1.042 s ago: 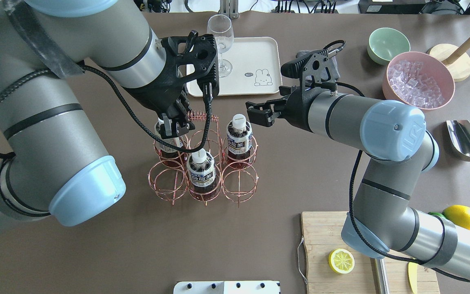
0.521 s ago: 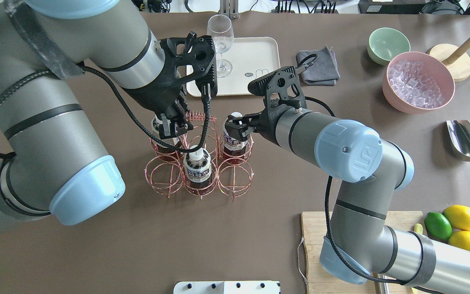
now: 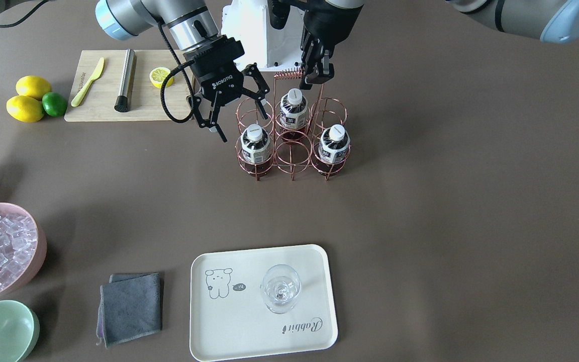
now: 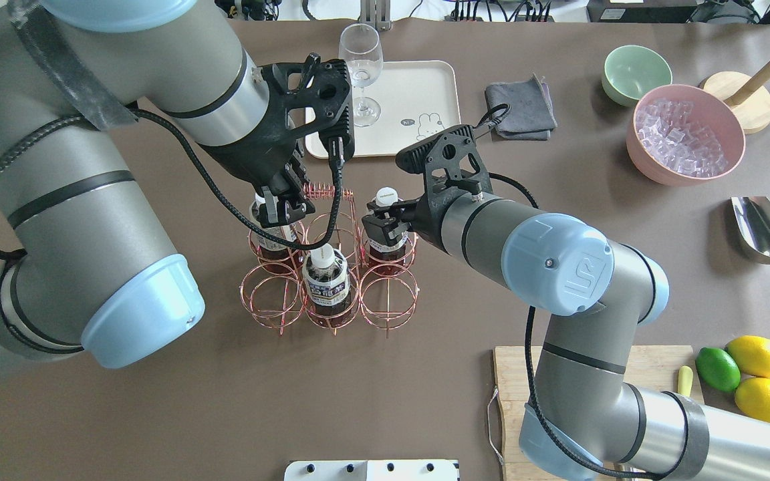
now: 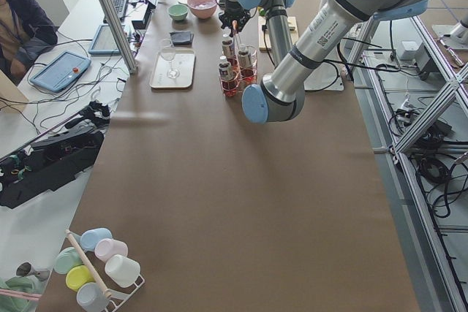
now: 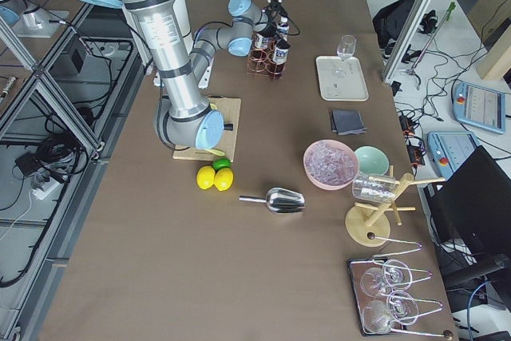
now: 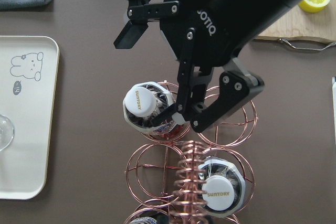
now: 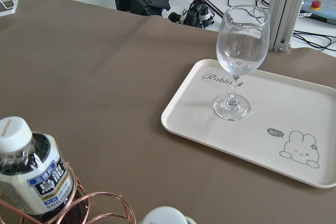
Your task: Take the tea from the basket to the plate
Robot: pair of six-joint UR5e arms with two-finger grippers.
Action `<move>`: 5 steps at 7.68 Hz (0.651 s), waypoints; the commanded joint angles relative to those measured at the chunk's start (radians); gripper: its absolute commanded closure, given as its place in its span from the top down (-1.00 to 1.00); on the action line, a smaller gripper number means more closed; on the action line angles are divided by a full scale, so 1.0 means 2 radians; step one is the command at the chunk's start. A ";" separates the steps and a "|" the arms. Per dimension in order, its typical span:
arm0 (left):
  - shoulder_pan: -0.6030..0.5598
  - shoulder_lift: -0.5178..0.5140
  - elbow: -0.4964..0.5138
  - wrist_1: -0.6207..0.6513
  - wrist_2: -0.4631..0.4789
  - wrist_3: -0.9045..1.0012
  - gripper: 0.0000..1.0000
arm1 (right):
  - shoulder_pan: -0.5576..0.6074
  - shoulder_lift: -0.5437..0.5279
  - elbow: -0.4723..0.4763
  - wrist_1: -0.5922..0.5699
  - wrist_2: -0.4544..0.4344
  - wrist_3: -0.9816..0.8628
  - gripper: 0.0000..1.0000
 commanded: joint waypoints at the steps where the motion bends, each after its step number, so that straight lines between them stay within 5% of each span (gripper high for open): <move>1: 0.000 0.001 0.000 0.000 0.000 0.000 -1.00 | -0.004 0.003 -0.002 -0.001 -0.001 0.001 0.99; 5: 0.000 0.000 -0.002 0.000 0.000 0.000 -1.00 | -0.009 0.003 -0.007 -0.001 -0.007 -0.004 0.92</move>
